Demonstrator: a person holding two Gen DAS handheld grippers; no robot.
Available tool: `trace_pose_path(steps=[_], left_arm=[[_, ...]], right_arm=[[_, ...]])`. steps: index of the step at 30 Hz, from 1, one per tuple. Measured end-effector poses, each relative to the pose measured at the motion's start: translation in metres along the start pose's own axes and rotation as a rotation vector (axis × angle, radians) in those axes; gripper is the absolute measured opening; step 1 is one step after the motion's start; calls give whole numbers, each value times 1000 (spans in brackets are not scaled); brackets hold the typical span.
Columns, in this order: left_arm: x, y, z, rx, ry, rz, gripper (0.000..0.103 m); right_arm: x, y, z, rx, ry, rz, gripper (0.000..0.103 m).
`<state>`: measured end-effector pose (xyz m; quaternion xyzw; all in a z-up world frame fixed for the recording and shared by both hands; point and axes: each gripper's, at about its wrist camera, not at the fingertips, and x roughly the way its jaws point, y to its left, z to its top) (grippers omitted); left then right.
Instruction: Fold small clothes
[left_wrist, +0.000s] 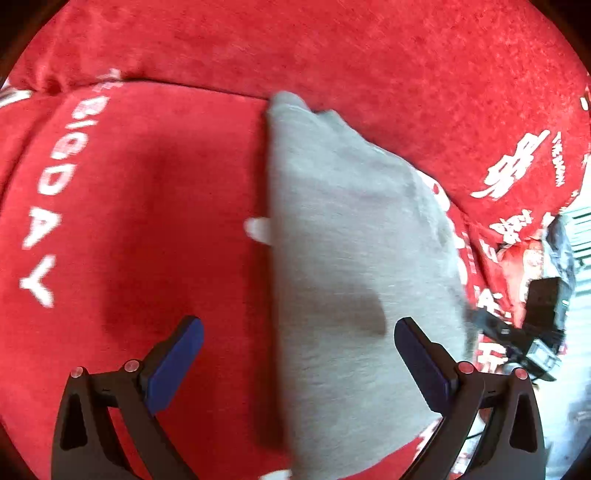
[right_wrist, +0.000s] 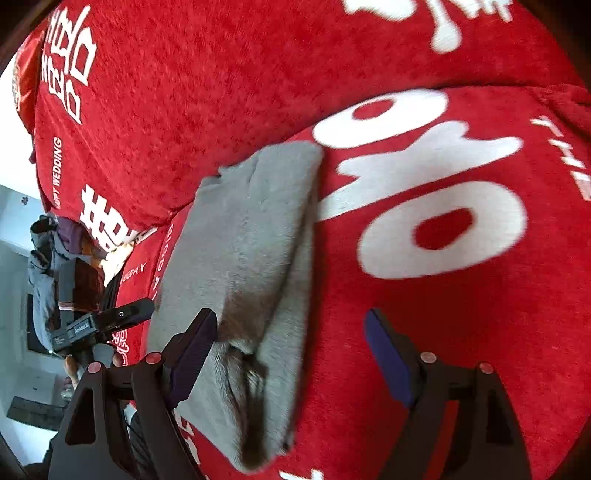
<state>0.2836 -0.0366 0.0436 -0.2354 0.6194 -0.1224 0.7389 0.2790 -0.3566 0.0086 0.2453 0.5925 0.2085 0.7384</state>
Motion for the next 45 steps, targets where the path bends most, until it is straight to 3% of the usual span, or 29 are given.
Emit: trace_pose_path(steps=[4,9,14,19,21,22,27,45], left_arm=[[19,-12,5,19,38,-25,103],[34,-25,9,81,46,-23,103],[48,-39,12,147,39,19,103],[42,-42,10,189,-4,42,58],[36,-40,11,188,-12,40,49],[34,-42,11,191,-13,46,47],[31,-53,8,243,-28,110,43],[-17,-38,-35,262,-37,101,41]], right_arm=[[25,7,3,-1,63,34,85],[45,26,10,-38,79,73,89],[64,53,12,-139,66,-16,90],[64,62,7,-201,63,-80,59],[58,57,10,-171,65,-62,44],[54,56,11,-167,61,-58,42],[47,70,11,-222,45,-123,36],[18,118,-25,-277,19,-159,35]])
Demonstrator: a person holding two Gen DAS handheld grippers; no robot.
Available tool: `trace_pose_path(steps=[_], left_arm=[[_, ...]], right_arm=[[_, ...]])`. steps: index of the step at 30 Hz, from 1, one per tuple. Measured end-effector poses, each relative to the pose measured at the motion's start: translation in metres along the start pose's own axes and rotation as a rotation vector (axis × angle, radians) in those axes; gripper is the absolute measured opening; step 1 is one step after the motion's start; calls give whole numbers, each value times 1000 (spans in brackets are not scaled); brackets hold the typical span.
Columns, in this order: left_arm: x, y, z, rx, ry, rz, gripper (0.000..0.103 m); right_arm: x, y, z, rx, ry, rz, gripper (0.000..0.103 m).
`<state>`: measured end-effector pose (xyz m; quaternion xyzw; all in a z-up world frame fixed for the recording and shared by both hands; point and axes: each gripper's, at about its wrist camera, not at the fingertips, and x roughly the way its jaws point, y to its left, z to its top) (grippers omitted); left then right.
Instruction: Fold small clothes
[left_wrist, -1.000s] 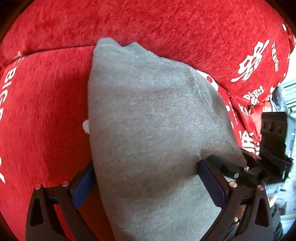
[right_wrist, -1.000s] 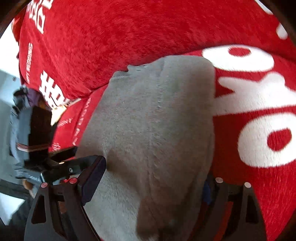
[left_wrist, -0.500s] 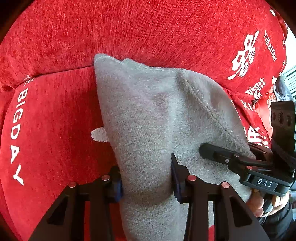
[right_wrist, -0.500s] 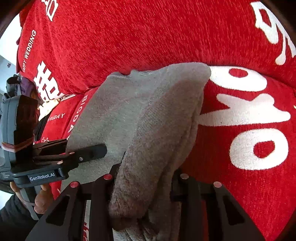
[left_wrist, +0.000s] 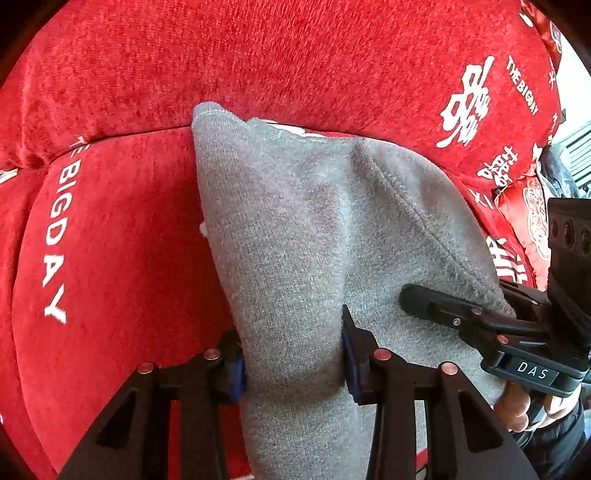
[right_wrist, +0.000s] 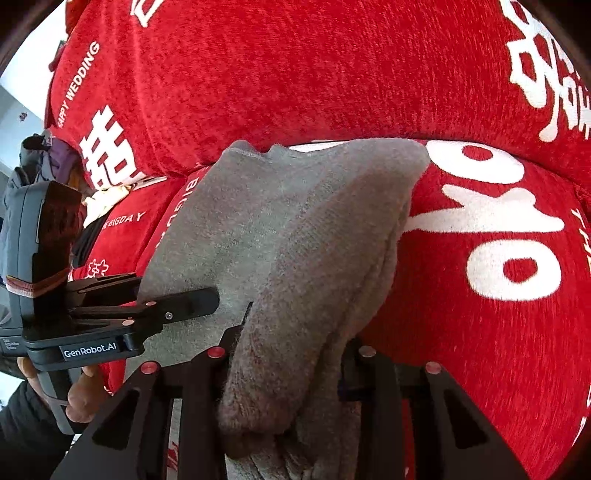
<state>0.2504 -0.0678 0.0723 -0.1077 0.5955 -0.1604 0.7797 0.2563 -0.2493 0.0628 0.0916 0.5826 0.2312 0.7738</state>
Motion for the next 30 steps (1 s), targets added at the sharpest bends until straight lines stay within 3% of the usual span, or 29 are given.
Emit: trace_pose_path(steps=[16,30], left_arm=[[-46,15,-72,12,-21,24,41],[-60,24,-131,29,-28,86,41]], right_arm=[[-18,59,-55,-45,-9,-13,35],[-13,102,-106,-105,-19,-52,35]])
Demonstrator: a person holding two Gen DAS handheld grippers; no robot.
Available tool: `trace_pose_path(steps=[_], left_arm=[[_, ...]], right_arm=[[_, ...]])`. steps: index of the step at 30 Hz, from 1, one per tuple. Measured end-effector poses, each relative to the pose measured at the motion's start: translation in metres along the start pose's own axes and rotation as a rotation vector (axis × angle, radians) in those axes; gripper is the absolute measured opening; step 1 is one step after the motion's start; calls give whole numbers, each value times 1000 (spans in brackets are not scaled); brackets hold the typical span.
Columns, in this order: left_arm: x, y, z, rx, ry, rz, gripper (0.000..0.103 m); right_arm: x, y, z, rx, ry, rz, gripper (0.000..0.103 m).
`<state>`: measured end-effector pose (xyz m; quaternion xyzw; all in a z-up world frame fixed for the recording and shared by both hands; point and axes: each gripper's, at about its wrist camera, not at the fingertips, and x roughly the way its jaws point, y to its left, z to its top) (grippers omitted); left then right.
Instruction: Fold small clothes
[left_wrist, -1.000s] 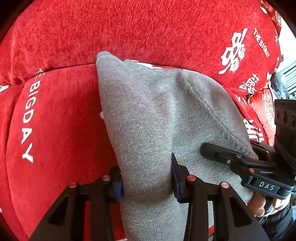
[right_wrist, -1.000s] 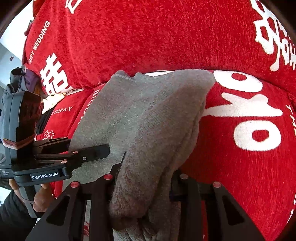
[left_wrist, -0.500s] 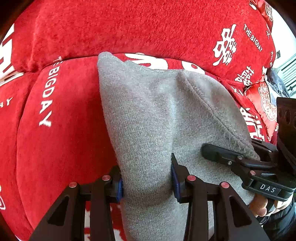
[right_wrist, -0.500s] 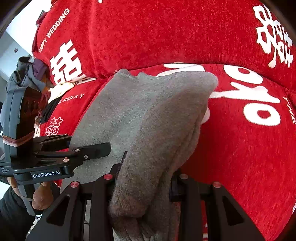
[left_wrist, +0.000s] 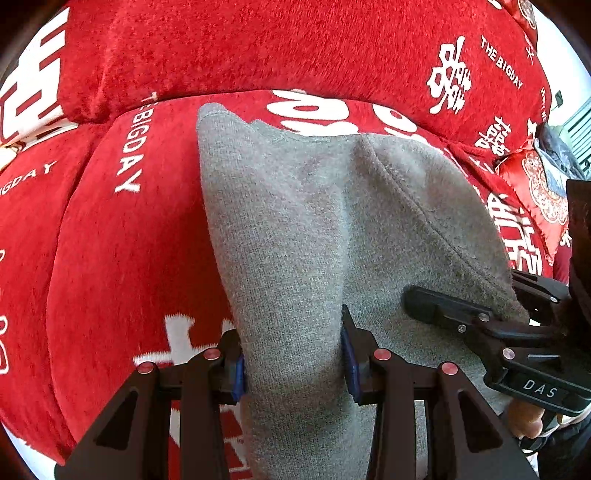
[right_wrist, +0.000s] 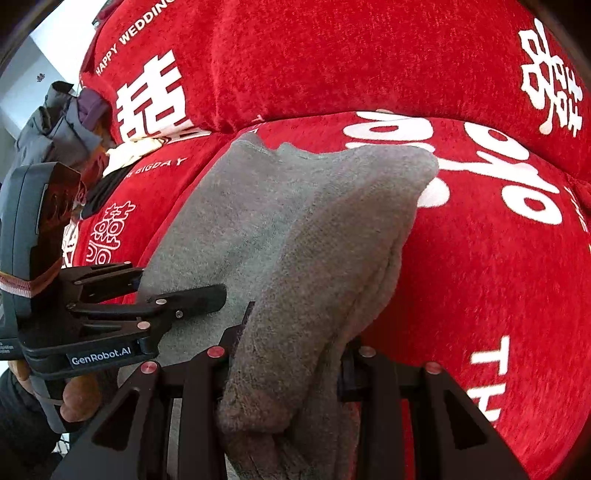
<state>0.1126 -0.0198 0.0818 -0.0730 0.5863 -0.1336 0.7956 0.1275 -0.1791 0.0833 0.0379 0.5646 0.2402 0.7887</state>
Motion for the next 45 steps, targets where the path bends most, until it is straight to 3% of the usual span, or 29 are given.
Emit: trace_pose_path(steps=[15,25,28,31,32,36,40,42,45], left_arm=[[-6,3,-43,31,-46,10,42],[-6,6,-52,21,-68,-2,42],[-3,11,-55,6,-75,-15,48],[1,24,-59,-48,-76,-16,75],[1,29,-60,-61,-78,-16,82],[-11,55,-68,-119,-81,-50,83],[-42,68,-72,-179,-130,-49,83],[-57,67,-72,-183,-173,-72,83],[-63,53,-66,-156,-176,-53,83]], right_arm=[[2,15,-41,-25,0,-14,35],[3,7,-51,16,-9,2,35],[5,5,-52,29,-7,4,36],[10,1,-54,31,5,-9,40],[11,0,-54,34,9,-9,49],[2,-13,-53,61,14,-36,67],[-27,-26,-52,72,-55,-101,67],[-46,-16,-52,9,-106,-114,67],[-57,12,-55,-135,-107,-31,67]])
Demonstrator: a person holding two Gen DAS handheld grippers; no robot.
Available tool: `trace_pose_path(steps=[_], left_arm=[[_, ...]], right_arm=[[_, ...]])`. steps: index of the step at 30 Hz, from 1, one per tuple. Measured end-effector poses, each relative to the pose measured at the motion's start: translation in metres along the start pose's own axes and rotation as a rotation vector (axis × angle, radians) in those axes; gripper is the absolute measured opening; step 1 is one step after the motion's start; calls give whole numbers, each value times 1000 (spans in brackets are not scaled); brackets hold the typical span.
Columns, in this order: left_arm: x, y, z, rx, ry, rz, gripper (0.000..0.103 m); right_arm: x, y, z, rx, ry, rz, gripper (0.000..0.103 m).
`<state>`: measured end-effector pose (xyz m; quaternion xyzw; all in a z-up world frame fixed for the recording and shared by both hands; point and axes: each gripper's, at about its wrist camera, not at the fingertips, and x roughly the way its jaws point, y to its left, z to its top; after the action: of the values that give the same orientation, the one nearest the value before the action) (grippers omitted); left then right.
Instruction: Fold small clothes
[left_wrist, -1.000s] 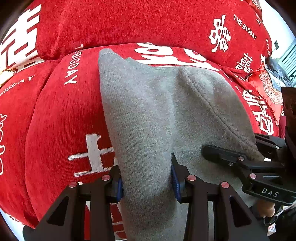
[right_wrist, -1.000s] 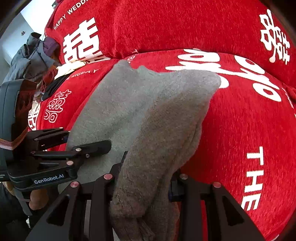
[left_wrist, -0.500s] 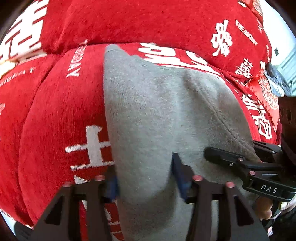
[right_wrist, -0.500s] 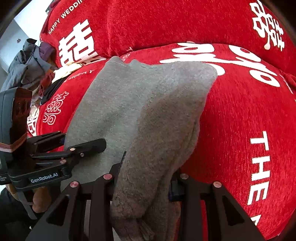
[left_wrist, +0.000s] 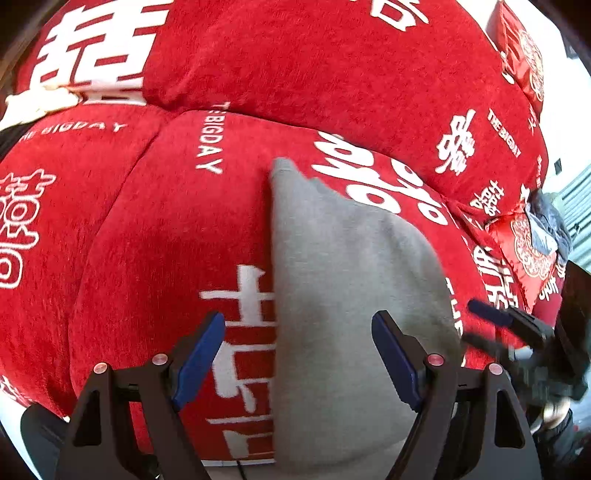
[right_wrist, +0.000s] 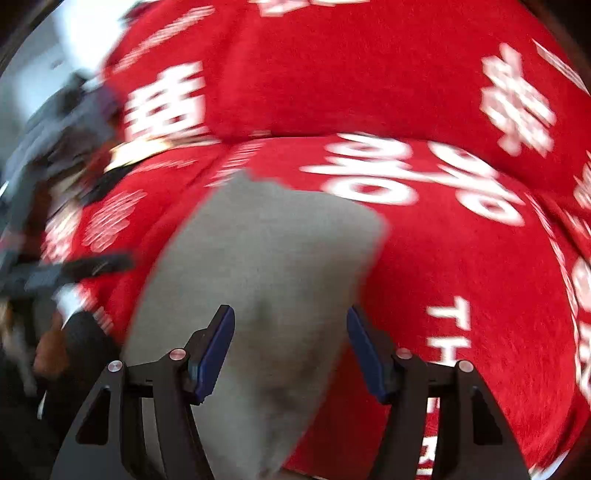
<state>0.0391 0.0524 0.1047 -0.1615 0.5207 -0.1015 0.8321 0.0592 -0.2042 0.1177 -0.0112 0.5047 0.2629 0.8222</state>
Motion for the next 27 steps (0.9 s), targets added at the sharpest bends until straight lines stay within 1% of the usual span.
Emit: trace_pose_path(steps=[1,2,3,4,5,7,8,9,11,12,13,14,15,19,20,21,22,24,26,27], left_arm=[[2,-7,-1,32,5,42,83],[5,-14,-5,77,12,107,83],[9,-18,-9,119,28,152,83],[12,-20,-13,145,45,177,83],[14,-19,-17,164,62,191,82],[11,-16,-26,172,79,158,82],[9,-14,-31,178,86,142,83],[10,-12,-36,189,98,141,83],[20,-8,-44,201,126,172,83],[29,-3,-47,190,147,182,83],[34,0,-49,174,154,177,88],[37,5,-49,149,145,176,95],[38,7,-50,136,141,189,98],[33,5,-48,136,147,189,99],[31,2,-45,144,140,191,99],[26,-2,-39,155,117,199,99],[24,-4,-35,158,99,204,99],[23,-5,-21,135,64,207,99],[34,-5,-8,104,71,208,99],[43,-4,-3,91,82,228,99]], right_arm=[[-1,14,-2,-58,13,59,67],[-2,29,-7,-120,30,112,67],[-2,40,-12,-172,43,134,67],[0,49,-19,-215,58,142,67],[3,56,-24,-248,76,140,67],[16,60,-38,-279,135,104,67],[24,57,-44,-274,167,72,67],[28,55,-48,-267,180,57,67],[37,45,-58,-231,199,39,67],[38,42,-60,-216,191,49,67],[37,39,-62,-201,172,66,67],[36,37,-62,-185,161,75,68],[37,37,-62,-176,157,76,69],[36,36,-64,-161,148,66,71],[35,37,-62,-155,151,66,71],[32,35,-59,-135,156,74,71],[28,31,-53,-100,152,97,71],[19,28,-40,-64,119,129,71],[17,28,-25,-66,91,114,72],[21,27,-18,-72,92,101,72]])
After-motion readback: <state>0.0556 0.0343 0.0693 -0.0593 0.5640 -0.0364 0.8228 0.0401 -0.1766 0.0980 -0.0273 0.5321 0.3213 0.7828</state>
